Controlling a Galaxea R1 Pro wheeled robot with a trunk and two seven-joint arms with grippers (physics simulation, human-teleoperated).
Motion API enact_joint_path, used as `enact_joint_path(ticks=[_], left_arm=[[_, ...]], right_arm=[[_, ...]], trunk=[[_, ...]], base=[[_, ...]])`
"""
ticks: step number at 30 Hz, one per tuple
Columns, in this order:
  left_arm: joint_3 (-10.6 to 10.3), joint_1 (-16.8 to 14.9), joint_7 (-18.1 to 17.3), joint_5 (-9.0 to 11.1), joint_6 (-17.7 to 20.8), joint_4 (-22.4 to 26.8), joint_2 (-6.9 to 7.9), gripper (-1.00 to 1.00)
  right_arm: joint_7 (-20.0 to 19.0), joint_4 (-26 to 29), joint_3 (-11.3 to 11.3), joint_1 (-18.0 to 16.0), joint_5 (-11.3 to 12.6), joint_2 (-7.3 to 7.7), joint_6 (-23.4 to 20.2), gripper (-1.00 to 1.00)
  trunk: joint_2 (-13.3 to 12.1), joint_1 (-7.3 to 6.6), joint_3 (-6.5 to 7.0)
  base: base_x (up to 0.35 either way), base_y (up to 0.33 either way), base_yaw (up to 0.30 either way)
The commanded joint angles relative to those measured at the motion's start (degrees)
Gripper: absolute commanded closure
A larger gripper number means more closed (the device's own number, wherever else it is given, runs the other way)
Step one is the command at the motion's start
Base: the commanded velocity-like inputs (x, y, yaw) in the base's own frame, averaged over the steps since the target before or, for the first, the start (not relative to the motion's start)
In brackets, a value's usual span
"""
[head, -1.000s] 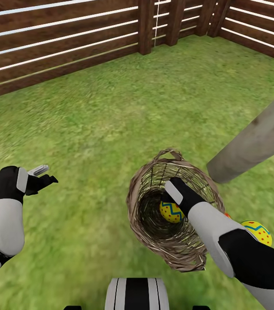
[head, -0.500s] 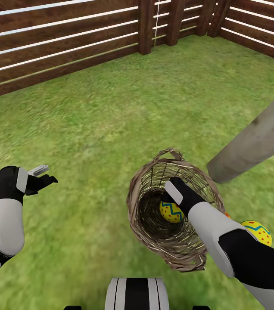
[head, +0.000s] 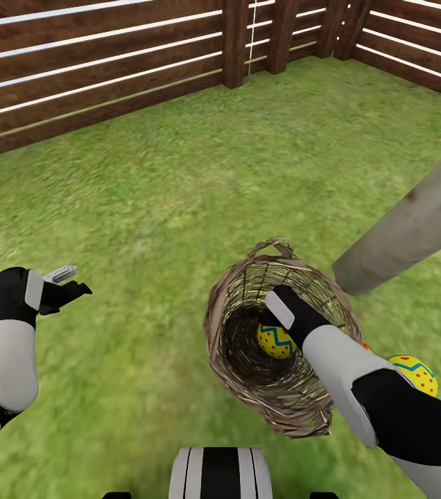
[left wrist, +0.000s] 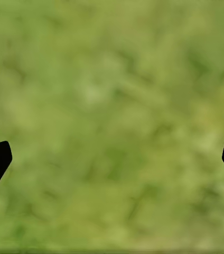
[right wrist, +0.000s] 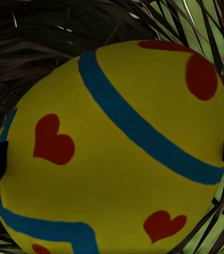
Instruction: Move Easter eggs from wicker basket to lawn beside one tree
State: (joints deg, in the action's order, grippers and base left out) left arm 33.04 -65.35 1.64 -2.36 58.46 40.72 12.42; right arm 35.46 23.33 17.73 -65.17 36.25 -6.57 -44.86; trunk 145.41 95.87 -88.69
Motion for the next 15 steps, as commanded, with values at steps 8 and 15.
enact_joint_path(ticks=[8,15], left_arm=[[0.18,-0.04,-0.04,-0.19,0.25,0.06,-0.11,-1.0],[0.18,-0.04,-0.05,-0.19,0.25,0.06,-0.08,-1.0]], right_arm=[[0.4,-0.3,0.38,0.05,1.01,2.08,0.12,1.0],[0.4,-0.3,0.39,0.05,1.01,2.09,0.12,1.0]], trunk=[[0.01,0.01,-0.05],[0.01,0.01,-0.05]], base=[[0.0,0.0,0.0],[0.0,0.0,0.0]])
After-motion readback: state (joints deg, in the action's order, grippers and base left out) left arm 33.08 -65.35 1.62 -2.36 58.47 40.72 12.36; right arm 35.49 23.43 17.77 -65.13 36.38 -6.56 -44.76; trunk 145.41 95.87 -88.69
